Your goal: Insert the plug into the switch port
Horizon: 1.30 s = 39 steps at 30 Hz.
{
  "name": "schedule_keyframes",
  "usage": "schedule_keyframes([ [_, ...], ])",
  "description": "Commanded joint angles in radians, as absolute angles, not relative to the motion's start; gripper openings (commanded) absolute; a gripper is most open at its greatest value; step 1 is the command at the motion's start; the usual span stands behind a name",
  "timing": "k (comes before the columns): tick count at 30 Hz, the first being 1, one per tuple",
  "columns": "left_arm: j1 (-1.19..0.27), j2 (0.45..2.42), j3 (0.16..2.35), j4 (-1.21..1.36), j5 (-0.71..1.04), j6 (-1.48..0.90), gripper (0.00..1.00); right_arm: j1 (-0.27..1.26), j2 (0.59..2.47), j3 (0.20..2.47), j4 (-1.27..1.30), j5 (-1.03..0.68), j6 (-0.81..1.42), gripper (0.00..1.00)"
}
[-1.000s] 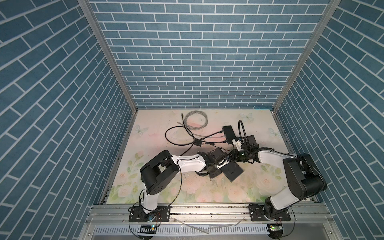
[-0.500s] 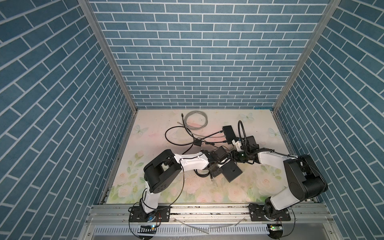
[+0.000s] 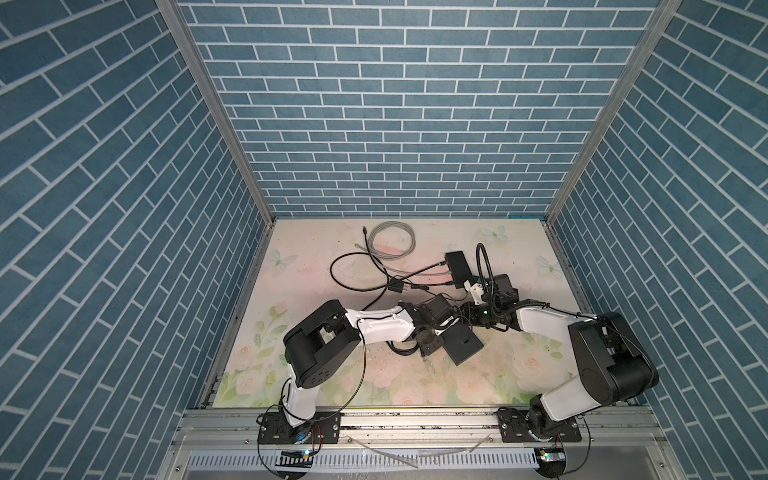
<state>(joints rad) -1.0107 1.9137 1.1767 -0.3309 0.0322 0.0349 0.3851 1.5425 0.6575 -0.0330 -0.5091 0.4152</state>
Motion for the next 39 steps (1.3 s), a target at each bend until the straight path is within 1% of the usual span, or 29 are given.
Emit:
schedule_keyframes([
  [1, -0.997, 2.002, 1.154, -0.024, -0.090, 0.089, 0.00, 0.498, 1.571, 0.596, -0.186, -0.823, 0.488, 0.30],
  [4, -0.996, 1.997, 1.156, -0.003, -0.068, 0.125, 0.00, 0.522, 1.575, 0.601, -0.171, -0.832, 0.502, 0.30],
  [9, -0.990, 2.003, 1.146, 0.032, -0.087, 0.170, 0.00, 0.568, 1.588, 0.604, -0.172, -0.833, 0.520, 0.30],
  [16, -0.970, 2.005, 1.166, 0.014, -0.106, 0.116, 0.00, 0.579, 1.564, 0.605, -0.207, -0.798, 0.524, 0.31],
  [21, -0.971, 1.976, 1.107, -0.010, -0.021, 0.185, 0.00, 0.545, 1.510, 0.649, -0.324, -0.687, 0.505, 0.40],
  [25, -0.961, 1.918, 1.033, -0.063, 0.046, 0.248, 0.00, 0.474, 1.449, 0.676, -0.409, -0.603, 0.474, 0.49],
  [26, -0.957, 1.904, 1.018, -0.071, 0.060, 0.255, 0.00, 0.462, 1.432, 0.678, -0.419, -0.593, 0.467, 0.50],
  [29, -0.942, 1.891, 1.004, -0.092, 0.089, 0.286, 0.00, 0.454, 1.410, 0.673, -0.428, -0.601, 0.449, 0.50],
  [33, -0.939, 1.901, 1.023, -0.134, 0.102, 0.331, 0.00, 0.460, 1.416, 0.631, -0.380, -0.638, 0.454, 0.51],
  [39, -0.937, 1.901, 1.004, -0.100, 0.174, 0.382, 0.00, 0.504, 1.492, 0.607, -0.277, -0.704, 0.457, 0.49],
])
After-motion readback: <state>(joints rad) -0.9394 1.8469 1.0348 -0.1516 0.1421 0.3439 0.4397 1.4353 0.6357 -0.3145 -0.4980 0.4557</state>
